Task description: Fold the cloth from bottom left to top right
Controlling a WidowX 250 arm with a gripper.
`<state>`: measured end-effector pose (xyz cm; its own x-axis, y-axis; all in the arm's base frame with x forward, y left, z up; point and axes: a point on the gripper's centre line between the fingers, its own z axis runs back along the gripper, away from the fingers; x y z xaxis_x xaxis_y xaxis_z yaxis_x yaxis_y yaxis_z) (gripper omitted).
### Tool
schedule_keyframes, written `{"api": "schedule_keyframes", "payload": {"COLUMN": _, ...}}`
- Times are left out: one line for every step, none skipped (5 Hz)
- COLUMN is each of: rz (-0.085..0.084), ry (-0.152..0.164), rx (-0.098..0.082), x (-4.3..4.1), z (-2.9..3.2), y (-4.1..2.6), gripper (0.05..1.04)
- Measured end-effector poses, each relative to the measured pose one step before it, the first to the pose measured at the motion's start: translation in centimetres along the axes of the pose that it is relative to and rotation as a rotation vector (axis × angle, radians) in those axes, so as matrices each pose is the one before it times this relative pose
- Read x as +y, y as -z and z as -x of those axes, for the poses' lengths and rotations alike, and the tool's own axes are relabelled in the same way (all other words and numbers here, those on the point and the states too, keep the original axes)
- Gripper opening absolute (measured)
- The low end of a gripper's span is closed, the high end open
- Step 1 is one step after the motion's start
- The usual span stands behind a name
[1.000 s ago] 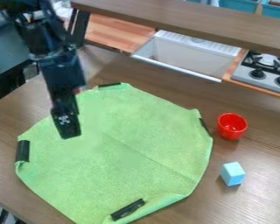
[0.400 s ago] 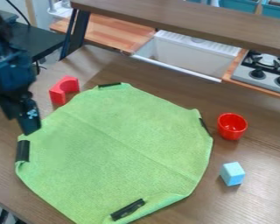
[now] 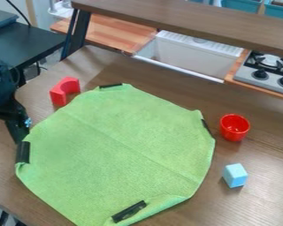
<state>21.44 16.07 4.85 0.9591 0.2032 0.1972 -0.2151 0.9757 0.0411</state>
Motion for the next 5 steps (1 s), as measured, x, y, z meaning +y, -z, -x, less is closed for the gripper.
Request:
{"api": "schedule_keyframes", "payload": {"rz": 0.0738, "ry": -0.1271, "rx": -0.0705, "x": 0.514, "z": -0.081, "y": 1.298, "gripper": 1.0}}
{"api": "schedule_keyframes", "payload": {"rz": 0.0644, "ry": -0.1036, "rx": -0.0052, "x": 0.285, "z": 0.314, "y": 0.995, "gripper": 1.0}}
{"api": "schedule_keyframes", "payload": {"rz": 0.0188, "ry": -0.0732, "rx": -0.0394, "x": 0.557, "z": 0.239, "y": 0.736, "gripper": 1.0}}
{"api": "schedule_keyframes", "payload": {"rz": 0.0036, "ry": -0.0149, "rx": -0.0096, "x": -0.087, "z": 0.37, "y": 0.321, "gripper": 1.0}}
{"api": "schedule_keyframes", "payload": {"rz": -0.0099, "ry": -0.0006, "rx": 0.0017, "x": 0.165, "z": 0.398, "y": 0.521, "gripper": 1.0}}
